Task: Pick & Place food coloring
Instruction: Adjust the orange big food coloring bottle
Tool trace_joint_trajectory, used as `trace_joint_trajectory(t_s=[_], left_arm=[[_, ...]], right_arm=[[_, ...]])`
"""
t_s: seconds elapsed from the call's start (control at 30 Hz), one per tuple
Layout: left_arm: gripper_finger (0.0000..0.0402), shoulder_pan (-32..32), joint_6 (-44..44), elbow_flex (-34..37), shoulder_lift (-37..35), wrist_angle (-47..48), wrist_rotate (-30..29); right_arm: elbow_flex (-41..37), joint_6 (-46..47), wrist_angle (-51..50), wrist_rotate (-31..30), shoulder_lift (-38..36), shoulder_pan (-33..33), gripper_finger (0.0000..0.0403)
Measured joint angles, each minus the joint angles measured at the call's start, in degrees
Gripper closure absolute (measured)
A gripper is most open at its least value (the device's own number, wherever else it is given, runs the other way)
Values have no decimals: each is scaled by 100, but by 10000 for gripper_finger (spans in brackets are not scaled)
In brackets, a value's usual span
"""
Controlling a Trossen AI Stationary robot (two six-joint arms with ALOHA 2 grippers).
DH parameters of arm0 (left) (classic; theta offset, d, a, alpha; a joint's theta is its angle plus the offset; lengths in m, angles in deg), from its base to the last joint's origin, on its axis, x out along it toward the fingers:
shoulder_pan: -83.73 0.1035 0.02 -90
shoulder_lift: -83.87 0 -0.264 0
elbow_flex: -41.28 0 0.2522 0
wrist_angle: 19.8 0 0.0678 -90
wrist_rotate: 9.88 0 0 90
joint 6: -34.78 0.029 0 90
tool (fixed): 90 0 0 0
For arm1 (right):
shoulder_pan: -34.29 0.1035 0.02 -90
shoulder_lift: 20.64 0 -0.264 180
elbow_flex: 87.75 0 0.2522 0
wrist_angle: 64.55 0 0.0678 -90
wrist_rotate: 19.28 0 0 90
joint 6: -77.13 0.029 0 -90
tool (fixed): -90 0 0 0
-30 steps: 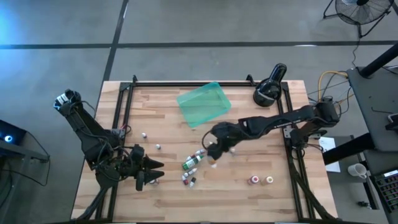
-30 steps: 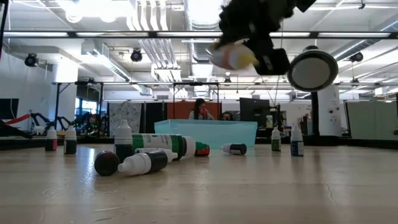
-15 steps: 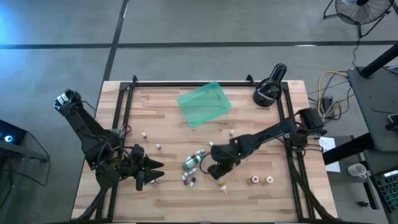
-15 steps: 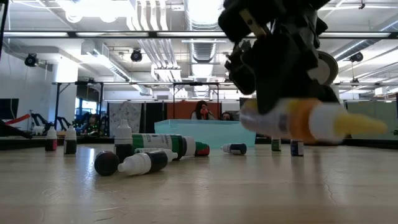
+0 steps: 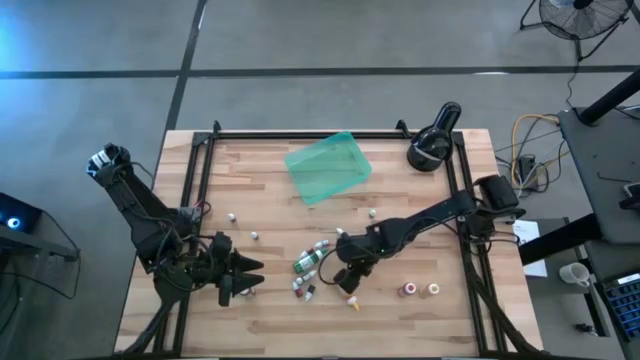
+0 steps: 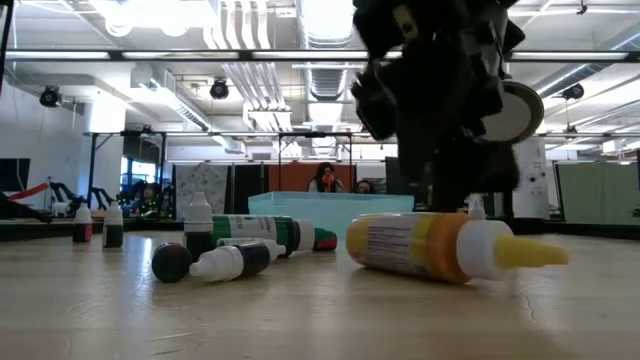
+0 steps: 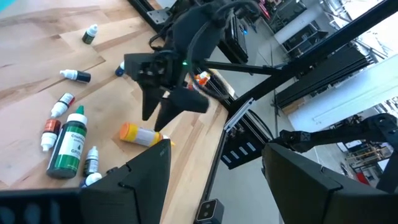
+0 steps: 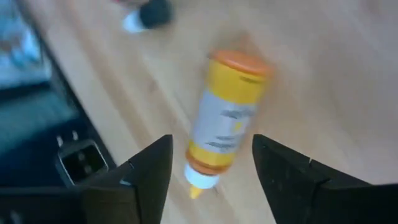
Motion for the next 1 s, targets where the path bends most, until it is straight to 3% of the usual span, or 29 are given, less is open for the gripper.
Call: trace_joint_trajectory(t_s=[0.17, 0.27, 0.47, 0.53, 0.63, 0.83, 1.0], left_arm=[[177, 0, -29, 0, 0, 1, 0], [177, 0, -49, 0, 0, 1, 0], [177, 0, -64, 0, 0, -1, 0], [177, 0, -53, 0, 0, 0, 0], [177, 0, -55, 0, 0, -1, 0], [177, 0, -26, 0, 0, 0, 0], [177, 0, 137, 0, 0, 1, -9]], right_arm=[[416, -3527, -570, 96, -58, 360, 190], [740, -4829, -1213, -32, -43, 675, 195], [1151, -6777, -2261, -2007, -41, 1168, 202], [1284, -6482, -2242, -2694, -43, 1303, 202], [1449, -4953, -2272, -3298, -50, 1376, 202], [1842, -1590, -3183, -3274, -50, 1207, 202], [2223, 139, -3659, -3164, -60, 1245, 202]])
